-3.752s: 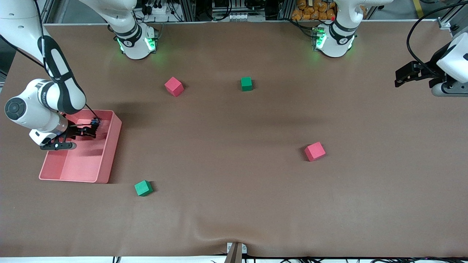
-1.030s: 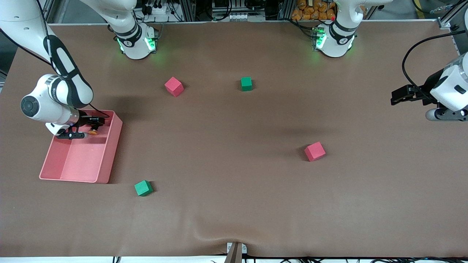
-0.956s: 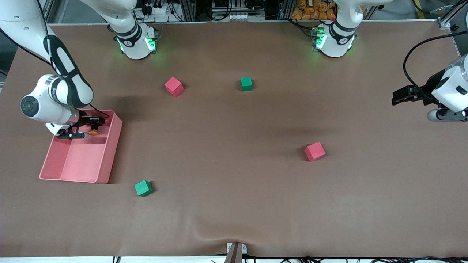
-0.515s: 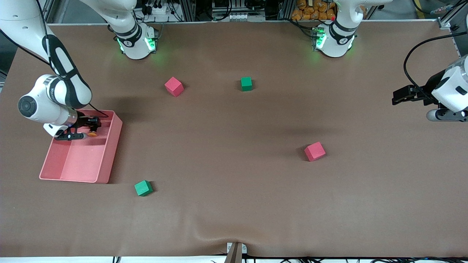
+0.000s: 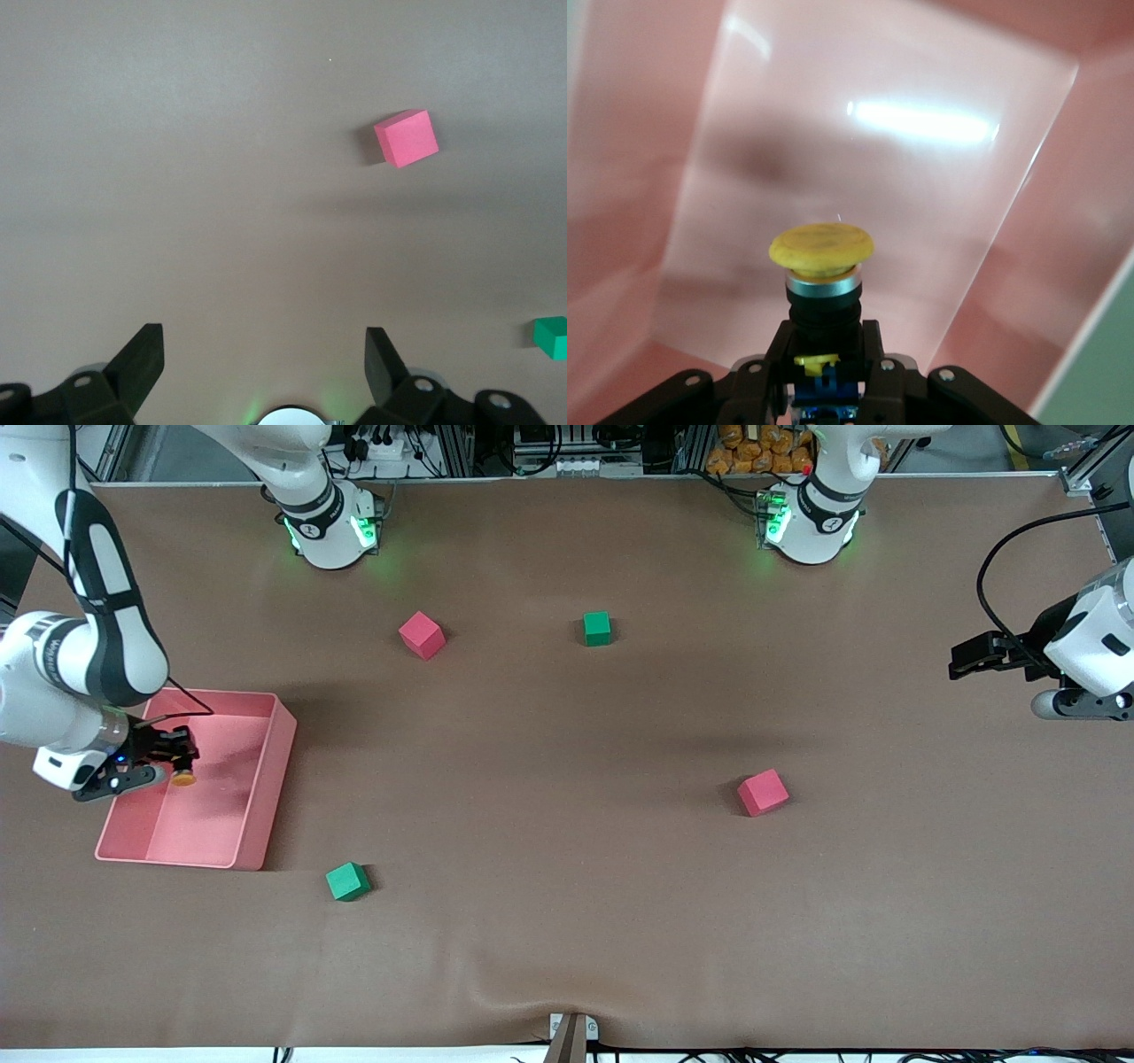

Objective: Place and upright button with both arms
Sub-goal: 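Lift the button out of the tray with the right gripper, then carry the button to the table middle with the right gripper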

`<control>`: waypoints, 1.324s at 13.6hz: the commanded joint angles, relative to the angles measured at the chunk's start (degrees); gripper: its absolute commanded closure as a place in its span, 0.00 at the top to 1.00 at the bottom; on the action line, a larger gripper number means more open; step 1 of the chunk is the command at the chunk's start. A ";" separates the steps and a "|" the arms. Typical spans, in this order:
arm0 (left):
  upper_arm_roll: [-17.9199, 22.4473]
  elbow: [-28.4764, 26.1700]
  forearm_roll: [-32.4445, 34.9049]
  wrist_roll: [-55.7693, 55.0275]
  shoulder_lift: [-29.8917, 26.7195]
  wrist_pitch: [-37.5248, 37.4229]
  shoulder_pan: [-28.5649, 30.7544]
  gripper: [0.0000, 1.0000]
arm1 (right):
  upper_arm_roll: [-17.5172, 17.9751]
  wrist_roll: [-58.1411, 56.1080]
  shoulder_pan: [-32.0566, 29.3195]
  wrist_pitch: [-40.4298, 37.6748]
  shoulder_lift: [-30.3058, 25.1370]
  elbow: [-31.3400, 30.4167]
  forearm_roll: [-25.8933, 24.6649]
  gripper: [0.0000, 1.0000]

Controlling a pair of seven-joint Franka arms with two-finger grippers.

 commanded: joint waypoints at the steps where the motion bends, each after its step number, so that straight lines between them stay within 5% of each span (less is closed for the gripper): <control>1: -0.17 -0.25 -0.82 1.53 -0.58 0.01 0.39 1.00 | 0.08 -4.55 3.24 -2.96 -1.19 3.79 -0.22 0.00; 6: -0.17 -0.25 -1.00 1.71 -0.49 0.01 0.39 1.00 | 2.18 -14.75 13.25 -2.88 -0.92 7.58 0.04 0.00; 13: -0.17 -0.43 -1.00 1.53 -0.49 -0.08 0.56 1.00 | 15.63 -16.26 23.62 -2.44 -0.05 9.69 0.04 0.00; 18: -0.17 -0.95 -1.00 1.62 -0.58 -0.16 0.47 1.00 | 15.72 -9.34 37.95 -2.18 6.70 16.62 -0.05 0.00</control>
